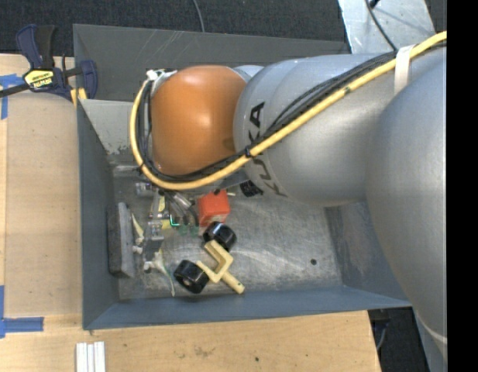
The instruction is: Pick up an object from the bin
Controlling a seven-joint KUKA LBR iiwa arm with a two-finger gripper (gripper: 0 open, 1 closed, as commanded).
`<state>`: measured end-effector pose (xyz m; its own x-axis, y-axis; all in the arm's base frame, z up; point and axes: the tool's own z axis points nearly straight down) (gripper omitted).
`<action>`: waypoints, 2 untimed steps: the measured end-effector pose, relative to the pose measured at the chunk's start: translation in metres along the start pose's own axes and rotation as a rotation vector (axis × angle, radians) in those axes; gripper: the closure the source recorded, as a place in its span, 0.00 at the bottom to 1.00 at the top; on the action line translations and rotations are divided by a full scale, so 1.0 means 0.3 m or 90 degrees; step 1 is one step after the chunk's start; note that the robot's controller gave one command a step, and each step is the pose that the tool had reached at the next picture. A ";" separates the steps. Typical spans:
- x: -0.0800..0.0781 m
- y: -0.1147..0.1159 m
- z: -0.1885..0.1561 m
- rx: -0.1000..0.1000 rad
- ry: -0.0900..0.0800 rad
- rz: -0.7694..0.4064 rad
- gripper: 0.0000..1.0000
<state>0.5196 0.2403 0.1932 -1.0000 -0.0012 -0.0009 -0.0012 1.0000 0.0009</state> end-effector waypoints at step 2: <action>-0.055 -0.112 0.081 -0.002 -0.003 -0.034 0.00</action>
Offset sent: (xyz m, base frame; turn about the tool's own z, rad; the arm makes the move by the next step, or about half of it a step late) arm 0.0307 -0.0701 -0.0493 -0.0835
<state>0.5363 0.2066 0.1689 -0.9985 -0.0547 -0.0055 -0.0547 0.9985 0.0037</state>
